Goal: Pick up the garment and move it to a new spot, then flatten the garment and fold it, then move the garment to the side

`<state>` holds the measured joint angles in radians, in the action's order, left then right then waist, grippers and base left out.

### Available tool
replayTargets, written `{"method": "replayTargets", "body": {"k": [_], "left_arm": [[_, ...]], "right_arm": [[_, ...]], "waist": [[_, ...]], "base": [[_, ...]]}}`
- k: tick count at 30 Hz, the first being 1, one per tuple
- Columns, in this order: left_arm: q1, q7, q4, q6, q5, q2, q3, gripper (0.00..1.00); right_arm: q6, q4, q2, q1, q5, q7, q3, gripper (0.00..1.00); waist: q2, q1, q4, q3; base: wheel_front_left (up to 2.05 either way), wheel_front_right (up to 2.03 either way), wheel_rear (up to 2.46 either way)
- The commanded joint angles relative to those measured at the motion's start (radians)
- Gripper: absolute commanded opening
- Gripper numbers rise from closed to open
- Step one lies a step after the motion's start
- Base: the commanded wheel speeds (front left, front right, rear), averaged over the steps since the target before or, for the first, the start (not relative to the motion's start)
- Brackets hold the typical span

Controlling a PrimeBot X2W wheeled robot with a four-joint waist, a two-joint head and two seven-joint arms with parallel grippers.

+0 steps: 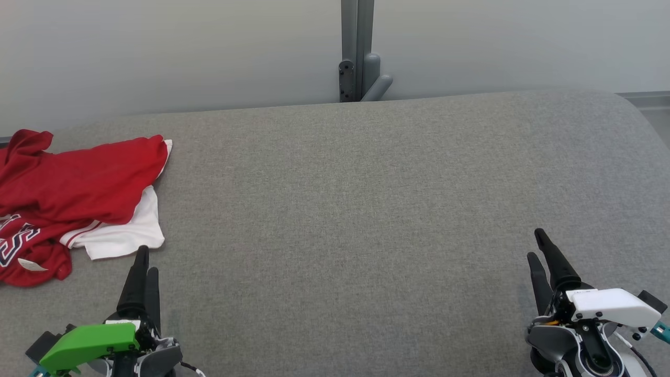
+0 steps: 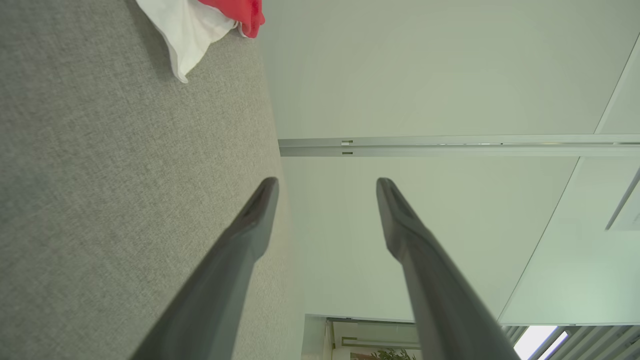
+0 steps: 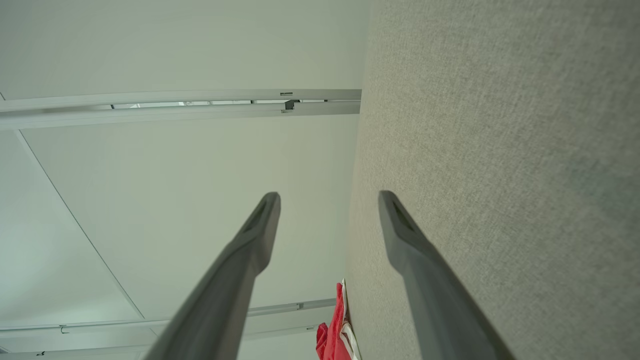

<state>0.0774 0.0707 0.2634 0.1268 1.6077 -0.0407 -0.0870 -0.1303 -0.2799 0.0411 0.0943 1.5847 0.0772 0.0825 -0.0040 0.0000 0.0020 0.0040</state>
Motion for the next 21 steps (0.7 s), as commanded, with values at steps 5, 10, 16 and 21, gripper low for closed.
{"method": "replayTargets", "body": {"k": [5,10,16,21], "left_arm": [[0.000,-0.030,-0.018,0.002,-0.046,-0.007,0.015,1.00],[-0.005,-0.052,-0.015,-0.002,-0.127,-0.009,0.016,1.00],[-0.011,-0.077,-0.030,-0.017,-0.284,-0.015,0.022,1.00],[-0.020,-0.097,-0.046,-0.033,-0.440,-0.023,0.033,1.00]], "right_arm": [[0.000,0.026,0.006,0.005,-0.094,-0.031,-0.003,1.00],[0.000,0.044,0.007,0.000,-0.243,-0.054,-0.014,1.00],[0.000,0.081,0.007,-0.001,-0.453,-0.079,-0.027,1.00],[0.000,0.109,0.008,-0.008,-0.615,-0.100,-0.041,1.00]], "waist": [[0.0004,0.0000,0.002,0.000],[0.0006,0.0000,0.005,-0.002],[0.0008,0.0000,0.010,-0.003],[0.0009,0.0000,0.015,-0.003]], "base": [[0.00,0.00,0.00],[0.00,0.00,0.00],[0.00,0.00,0.00],[0.00,0.00,0.00]]}}
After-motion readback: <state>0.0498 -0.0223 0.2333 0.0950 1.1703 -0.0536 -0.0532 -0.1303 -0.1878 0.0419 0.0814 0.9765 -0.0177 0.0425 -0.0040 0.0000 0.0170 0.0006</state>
